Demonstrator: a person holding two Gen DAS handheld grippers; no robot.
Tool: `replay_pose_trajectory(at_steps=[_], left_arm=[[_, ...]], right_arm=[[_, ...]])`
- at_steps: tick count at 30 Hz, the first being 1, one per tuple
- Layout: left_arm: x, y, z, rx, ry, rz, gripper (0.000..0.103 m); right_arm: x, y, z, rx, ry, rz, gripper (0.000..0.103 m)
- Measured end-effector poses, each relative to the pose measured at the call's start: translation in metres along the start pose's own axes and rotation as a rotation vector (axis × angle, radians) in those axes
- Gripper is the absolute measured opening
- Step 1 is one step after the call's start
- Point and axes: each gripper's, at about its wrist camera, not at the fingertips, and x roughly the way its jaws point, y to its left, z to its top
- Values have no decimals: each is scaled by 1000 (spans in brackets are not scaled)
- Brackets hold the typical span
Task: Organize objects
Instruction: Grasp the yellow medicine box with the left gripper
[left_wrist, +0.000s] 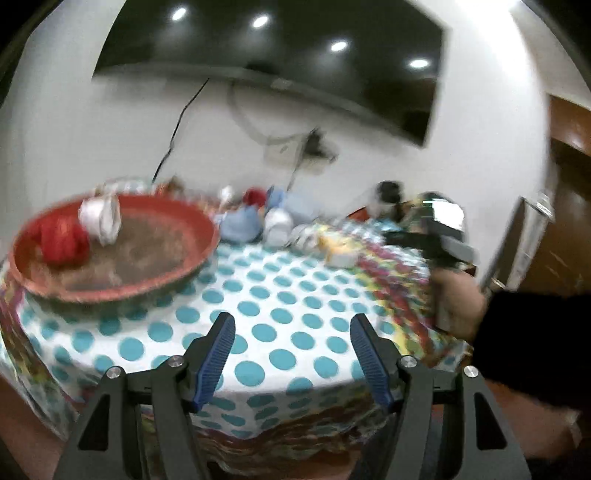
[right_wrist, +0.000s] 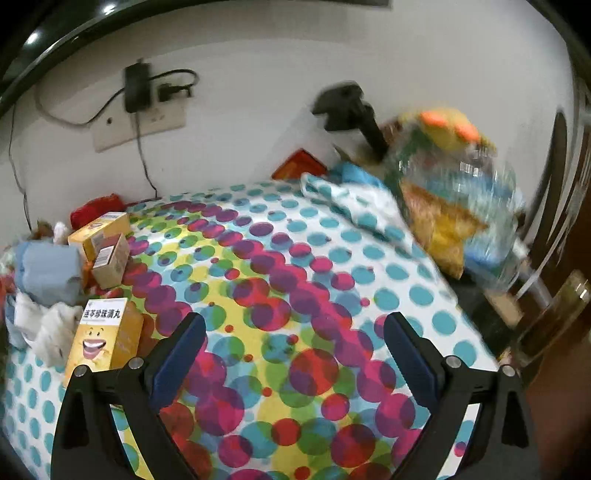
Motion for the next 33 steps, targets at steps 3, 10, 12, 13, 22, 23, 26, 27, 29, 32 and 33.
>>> replay_pose_trajectory(at_steps=[3, 10, 12, 13, 22, 23, 26, 27, 29, 32, 33], left_arm=[[27, -2, 20, -36, 12, 56, 66], [123, -59, 73, 62, 131, 112, 67], [152, -87, 80, 115, 165, 95, 67], [170, -105, 81, 160, 195, 93, 67], [257, -146, 63, 169, 324, 143, 67], [259, -146, 62, 173, 316, 154, 67], [270, -146, 64, 166, 313, 170, 67], [272, -146, 66, 158, 310, 176, 67], [278, -144, 72, 127, 314, 176, 67], [293, -141, 77, 102, 348, 191, 60], [295, -139, 78, 90, 360, 197, 54]], right_arm=[[2, -12, -1, 48, 1, 34, 99], [-1, -27, -3, 134, -20, 11, 102], [1, -34, -3, 167, -10, 18, 102], [3, -38, -4, 188, -1, 26, 102], [11, -47, -7, 238, 37, 101, 102], [10, -45, -6, 229, 31, 107, 102], [9, -43, -6, 223, 25, 120, 102], [9, -44, -6, 225, 25, 123, 102], [8, -45, -7, 229, 23, 129, 102], [8, -44, -6, 222, 24, 132, 102], [8, -43, -6, 221, 24, 135, 102]])
